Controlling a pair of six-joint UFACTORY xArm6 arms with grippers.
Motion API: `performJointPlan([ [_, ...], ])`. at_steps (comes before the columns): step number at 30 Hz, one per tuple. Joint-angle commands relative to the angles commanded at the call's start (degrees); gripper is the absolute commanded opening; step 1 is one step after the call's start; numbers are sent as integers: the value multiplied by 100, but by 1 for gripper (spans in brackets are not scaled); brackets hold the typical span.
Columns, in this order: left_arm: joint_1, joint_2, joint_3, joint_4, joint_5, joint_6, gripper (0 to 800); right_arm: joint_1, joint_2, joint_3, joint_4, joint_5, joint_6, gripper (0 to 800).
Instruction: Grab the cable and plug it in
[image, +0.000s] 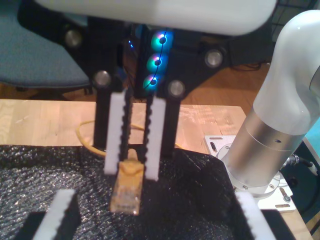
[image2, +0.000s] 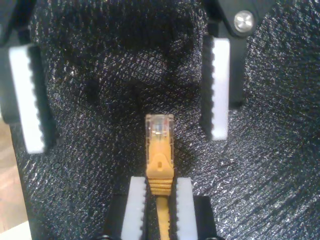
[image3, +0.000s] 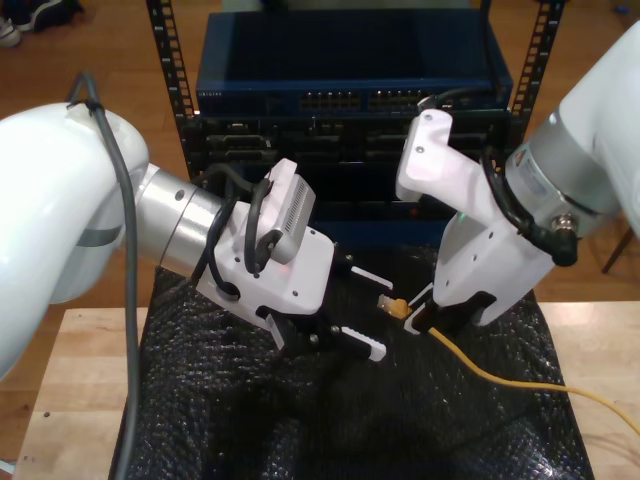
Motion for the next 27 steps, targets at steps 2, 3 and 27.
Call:
performJointPlan([
  [2,0,0,0,0,0,9,670,9,0,0,0,0,0,1],
  [3,0,0,0,0,0,9,668,9,0,0,0,-9,0,1],
  [27,26,-70,-18,-44,9,9,455,0,0,9,0,-9,9,1],
])
